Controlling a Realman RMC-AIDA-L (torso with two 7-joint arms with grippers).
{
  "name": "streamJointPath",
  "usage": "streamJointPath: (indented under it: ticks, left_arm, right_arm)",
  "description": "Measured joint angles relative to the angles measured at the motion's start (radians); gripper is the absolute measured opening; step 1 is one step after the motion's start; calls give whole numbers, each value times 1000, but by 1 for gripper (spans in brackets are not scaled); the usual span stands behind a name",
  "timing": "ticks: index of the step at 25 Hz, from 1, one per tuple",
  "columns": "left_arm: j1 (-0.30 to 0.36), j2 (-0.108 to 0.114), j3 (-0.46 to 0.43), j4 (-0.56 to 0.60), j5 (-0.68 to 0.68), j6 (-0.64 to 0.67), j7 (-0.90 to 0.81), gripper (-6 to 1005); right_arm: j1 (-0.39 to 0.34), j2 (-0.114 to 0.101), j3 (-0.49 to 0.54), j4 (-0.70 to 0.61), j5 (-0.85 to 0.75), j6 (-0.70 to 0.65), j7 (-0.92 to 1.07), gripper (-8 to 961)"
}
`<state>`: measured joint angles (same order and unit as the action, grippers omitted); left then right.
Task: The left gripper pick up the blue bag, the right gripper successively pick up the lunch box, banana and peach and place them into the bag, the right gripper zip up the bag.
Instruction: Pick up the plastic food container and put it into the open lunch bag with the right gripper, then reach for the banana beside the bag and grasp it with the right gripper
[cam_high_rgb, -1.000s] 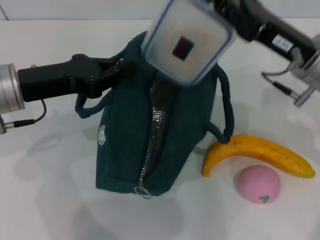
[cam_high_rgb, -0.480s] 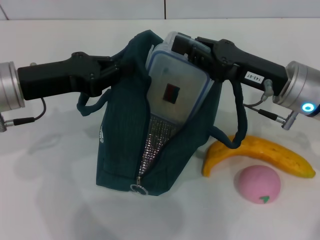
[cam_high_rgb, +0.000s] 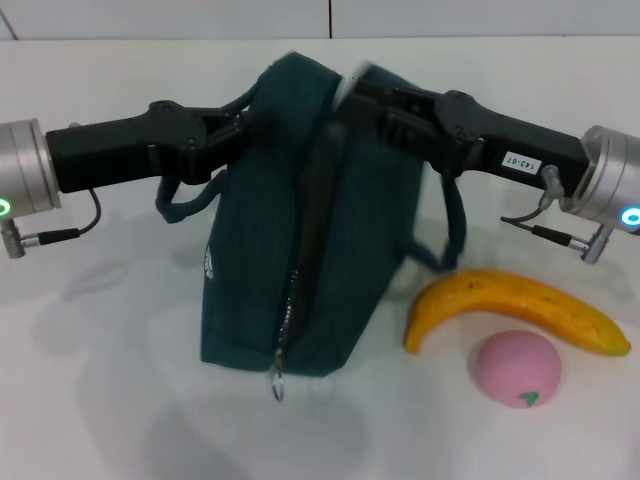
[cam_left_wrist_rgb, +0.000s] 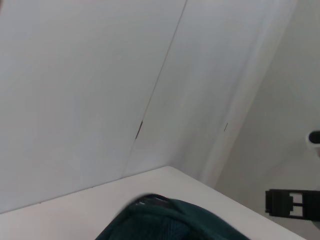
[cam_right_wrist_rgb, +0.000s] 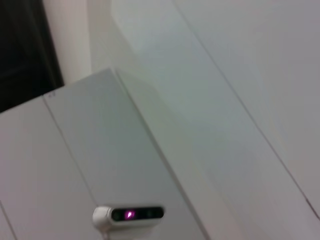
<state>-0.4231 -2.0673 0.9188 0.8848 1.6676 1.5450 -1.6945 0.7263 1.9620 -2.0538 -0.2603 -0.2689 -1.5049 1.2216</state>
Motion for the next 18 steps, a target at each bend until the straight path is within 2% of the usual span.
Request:
streamJointPath:
  ticks: [4, 8, 11, 13, 15, 17, 18]
  left_arm:
    - [-3, 3, 0, -8, 0, -3, 2, 44]
    - [2, 3, 0, -9, 0, -3, 14, 44]
    - [8, 3, 0, -9, 0, -4, 17, 44]
    - [13, 3, 0, -9, 0, -5, 18, 44]
    - [15, 3, 0, -9, 0, -5, 18, 44]
    - [16, 3, 0, -10, 0, -6, 19, 44]
    - [16, 4, 0, -11, 0, -6, 21, 44]
  right_arm:
    - [-11, -36, 31, -14, -12, -32, -16, 348]
    - [-93, -133, 139, -96, -51, -103, -22, 468]
    - [-192, -216, 279, -220, -181, -93, 8, 564]
    - [-247, -242, 379, -306, -314, -51, 58, 637]
    - [-321, -243, 523, -440, -531, 23, 147, 710]
    - [-394, -208, 657, -602, -761, 93, 256, 709]
    - [-426, -179, 717, -687, -878, 119, 305, 709]
